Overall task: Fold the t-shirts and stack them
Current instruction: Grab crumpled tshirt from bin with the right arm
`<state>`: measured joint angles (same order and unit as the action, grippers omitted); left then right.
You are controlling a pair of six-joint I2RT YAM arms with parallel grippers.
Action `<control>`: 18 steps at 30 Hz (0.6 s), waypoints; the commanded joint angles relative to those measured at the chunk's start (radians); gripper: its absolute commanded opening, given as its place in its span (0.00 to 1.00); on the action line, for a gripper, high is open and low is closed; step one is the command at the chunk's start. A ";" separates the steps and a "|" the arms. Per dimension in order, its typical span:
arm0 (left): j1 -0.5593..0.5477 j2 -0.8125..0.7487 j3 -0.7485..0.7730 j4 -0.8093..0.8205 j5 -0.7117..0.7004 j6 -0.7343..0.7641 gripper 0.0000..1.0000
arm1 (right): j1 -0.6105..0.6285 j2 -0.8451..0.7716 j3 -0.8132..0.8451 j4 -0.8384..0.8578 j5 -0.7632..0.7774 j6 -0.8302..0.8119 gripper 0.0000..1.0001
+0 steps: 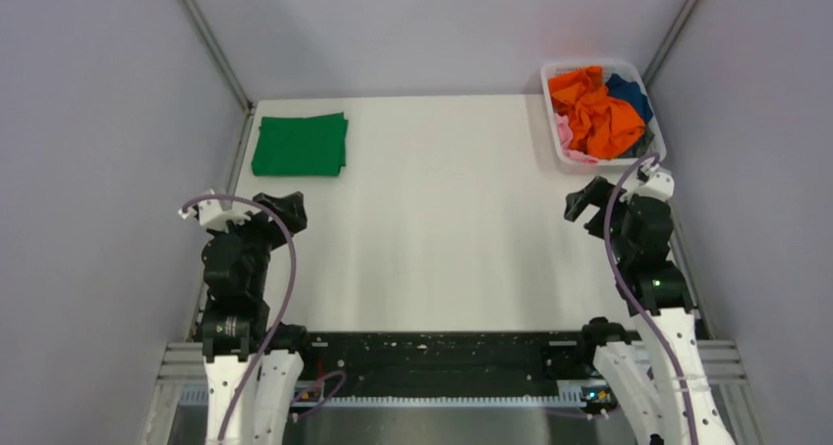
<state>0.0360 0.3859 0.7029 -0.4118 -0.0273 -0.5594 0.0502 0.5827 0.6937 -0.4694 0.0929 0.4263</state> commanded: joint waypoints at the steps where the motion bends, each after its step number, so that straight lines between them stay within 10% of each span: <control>1: 0.001 0.005 -0.017 0.003 -0.042 -0.031 0.99 | -0.007 0.009 0.031 0.096 0.003 -0.003 0.99; 18: 0.002 0.126 -0.069 0.119 0.135 -0.026 0.99 | -0.087 1.027 0.770 0.185 0.222 -0.194 0.97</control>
<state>0.0357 0.5228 0.6403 -0.3782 0.0742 -0.5911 0.0135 1.4487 1.3201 -0.2775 0.2520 0.2790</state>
